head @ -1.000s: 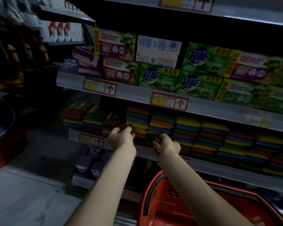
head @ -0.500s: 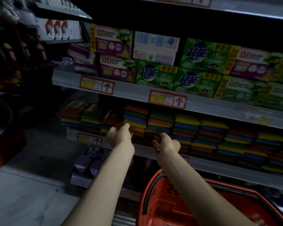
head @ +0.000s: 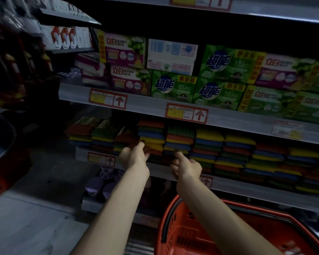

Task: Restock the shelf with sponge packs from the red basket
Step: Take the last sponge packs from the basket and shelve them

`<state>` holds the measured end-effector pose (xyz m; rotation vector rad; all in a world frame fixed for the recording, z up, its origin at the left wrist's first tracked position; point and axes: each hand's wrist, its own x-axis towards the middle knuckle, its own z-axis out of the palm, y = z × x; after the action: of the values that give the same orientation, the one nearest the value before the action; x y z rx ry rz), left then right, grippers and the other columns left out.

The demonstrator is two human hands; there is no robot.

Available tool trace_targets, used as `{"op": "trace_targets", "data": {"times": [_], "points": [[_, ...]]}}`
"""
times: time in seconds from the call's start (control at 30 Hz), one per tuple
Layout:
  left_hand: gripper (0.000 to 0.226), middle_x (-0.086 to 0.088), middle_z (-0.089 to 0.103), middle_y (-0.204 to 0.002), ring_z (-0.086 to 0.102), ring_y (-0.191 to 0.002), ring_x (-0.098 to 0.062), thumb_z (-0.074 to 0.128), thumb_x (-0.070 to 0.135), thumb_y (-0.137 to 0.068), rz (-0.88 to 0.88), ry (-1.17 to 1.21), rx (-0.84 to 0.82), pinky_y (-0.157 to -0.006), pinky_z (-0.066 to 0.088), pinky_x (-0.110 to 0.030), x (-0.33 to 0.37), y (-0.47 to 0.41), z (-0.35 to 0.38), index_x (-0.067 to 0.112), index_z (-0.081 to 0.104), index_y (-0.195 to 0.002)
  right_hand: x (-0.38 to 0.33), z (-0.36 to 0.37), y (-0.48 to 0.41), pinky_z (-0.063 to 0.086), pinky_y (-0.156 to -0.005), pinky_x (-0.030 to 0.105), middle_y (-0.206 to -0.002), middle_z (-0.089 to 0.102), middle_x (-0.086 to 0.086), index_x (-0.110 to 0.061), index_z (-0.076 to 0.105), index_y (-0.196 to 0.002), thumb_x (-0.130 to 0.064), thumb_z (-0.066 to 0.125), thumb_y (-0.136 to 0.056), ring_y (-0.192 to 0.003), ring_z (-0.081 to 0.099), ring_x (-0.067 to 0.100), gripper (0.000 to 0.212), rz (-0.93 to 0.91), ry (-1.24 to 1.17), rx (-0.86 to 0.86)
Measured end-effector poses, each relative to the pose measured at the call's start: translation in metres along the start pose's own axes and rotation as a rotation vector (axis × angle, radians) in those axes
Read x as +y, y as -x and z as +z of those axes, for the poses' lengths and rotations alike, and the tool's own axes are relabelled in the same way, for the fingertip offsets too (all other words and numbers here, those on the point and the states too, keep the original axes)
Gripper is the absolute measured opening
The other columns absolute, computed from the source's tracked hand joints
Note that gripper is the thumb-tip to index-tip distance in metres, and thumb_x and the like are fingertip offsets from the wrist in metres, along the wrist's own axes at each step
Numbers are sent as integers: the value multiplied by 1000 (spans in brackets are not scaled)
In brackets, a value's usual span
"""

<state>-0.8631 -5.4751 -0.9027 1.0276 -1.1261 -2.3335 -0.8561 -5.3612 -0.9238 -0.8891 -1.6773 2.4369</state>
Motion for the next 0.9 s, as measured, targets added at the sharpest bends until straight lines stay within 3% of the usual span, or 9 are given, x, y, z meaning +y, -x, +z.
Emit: {"op": "trace_targets", "data": {"times": [0.1,0.23,0.4,0.53,0.67,0.73,0.8,0.83,0.9], "points": [[29,-18,61,-98,61,-88,-30,68,2,-95,-15,5,7,-70,55,-32,1,1,-2,12,51,-74,3,6,8,35,-51,29,-61,55,4,-11,40,-148,-10,71,-95,-45,43,14,62,-7,5,-30],[24,-19,66,-99,66,-80,-29,73,9,-92,-57,-5,8,-56,55,-31,-1,-1,-4,9,57,-75,3,22,12,37,-53,30,-64,60,7,-9,52,-117,-11,74,-93,-49,47,15,32,13,-7,-37],[22,-17,70,-89,71,-79,-30,75,14,-91,-84,-57,-3,-54,53,-32,-2,-2,-1,8,61,-74,4,39,14,54,-74,42,-74,73,7,-3,70,-85,-23,77,-90,-70,66,25,21,-7,72,21],[26,-15,70,-83,69,-72,-27,73,14,-92,-58,-117,10,-53,49,-32,-1,-3,0,10,60,-70,3,46,14,56,-74,41,-72,72,9,-6,69,-70,-20,75,-91,-67,65,25,26,2,79,59],[26,-10,68,-71,65,-62,-21,71,13,-94,10,-216,0,-58,51,-32,1,-1,-2,7,61,-71,4,49,12,55,-75,42,-79,72,11,-7,66,-72,-17,71,-94,-71,65,26,25,29,53,95],[13,-11,70,-75,65,-61,-20,70,13,-95,59,-257,-11,-60,53,-32,3,0,-3,1,69,-89,4,50,12,51,-71,39,-73,69,9,-5,64,-73,-14,69,-95,-64,61,22,25,53,22,94],[27,-13,74,-86,65,-58,-18,71,14,-94,113,-301,-10,-61,56,-33,6,2,-4,-3,69,-114,4,53,15,48,-68,36,-69,67,8,1,67,-85,-13,69,-95,-59,58,19,17,77,-6,76],[24,-12,73,-85,63,-56,-16,70,15,-94,145,-317,-13,-64,59,-35,7,2,-5,-3,69,-111,4,54,15,48,-66,36,-69,68,8,2,70,-92,-15,71,-94,-58,59,19,17,91,-11,65],[20,-3,62,-69,61,-56,-16,69,12,-95,162,-331,-22,-74,63,-43,8,2,-4,12,62,-76,5,56,15,49,-59,34,-70,68,9,1,72,-96,-17,72,-93,-55,59,19,18,112,-14,53]]}}
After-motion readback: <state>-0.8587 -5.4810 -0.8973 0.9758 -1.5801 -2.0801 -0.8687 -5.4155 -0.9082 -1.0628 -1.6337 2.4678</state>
